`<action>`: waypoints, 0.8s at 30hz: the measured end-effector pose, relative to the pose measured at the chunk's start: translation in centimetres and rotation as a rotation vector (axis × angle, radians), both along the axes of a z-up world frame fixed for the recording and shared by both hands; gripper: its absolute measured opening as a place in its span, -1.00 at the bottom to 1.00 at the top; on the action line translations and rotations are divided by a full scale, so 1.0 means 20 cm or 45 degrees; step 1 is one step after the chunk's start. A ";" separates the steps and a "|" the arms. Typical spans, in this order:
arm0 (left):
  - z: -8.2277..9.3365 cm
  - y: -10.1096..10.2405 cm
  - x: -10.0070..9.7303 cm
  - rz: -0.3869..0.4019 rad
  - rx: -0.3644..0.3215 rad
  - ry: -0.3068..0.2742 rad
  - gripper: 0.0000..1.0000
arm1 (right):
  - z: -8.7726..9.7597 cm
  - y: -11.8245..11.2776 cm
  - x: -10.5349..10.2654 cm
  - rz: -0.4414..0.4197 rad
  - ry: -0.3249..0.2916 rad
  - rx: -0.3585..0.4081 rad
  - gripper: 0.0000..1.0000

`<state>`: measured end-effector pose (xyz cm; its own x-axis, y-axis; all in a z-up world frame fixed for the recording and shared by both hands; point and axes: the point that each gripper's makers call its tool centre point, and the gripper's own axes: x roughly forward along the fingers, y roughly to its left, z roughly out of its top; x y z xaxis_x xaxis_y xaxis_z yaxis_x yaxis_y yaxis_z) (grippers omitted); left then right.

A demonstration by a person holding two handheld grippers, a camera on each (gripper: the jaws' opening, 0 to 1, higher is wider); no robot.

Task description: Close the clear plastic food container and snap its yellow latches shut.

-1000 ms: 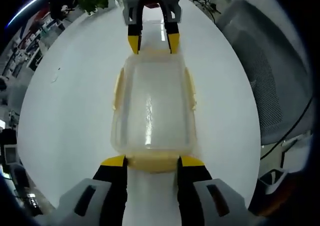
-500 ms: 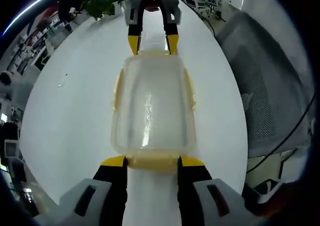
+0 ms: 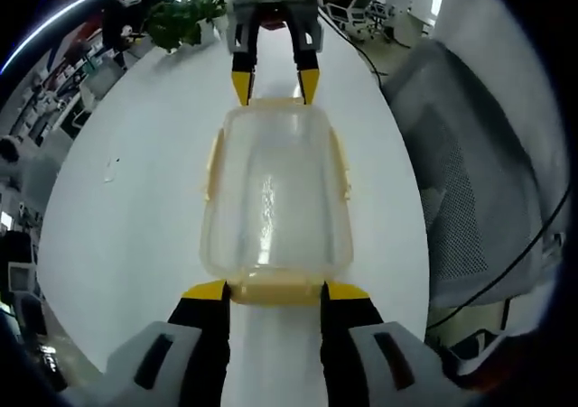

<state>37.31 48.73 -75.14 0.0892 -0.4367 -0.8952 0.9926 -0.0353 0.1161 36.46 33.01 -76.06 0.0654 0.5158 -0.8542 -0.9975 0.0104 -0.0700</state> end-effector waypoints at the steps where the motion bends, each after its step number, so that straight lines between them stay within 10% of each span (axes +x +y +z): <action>1: 0.01 -0.01 -0.01 0.002 -0.005 0.009 -0.25 | 0.00 -0.01 -0.01 -0.002 0.002 -0.003 -0.23; 24: 0.00 -0.32 0.00 -0.031 -0.037 0.013 -0.25 | -0.01 -0.31 -0.02 -0.057 -0.018 -0.022 -0.23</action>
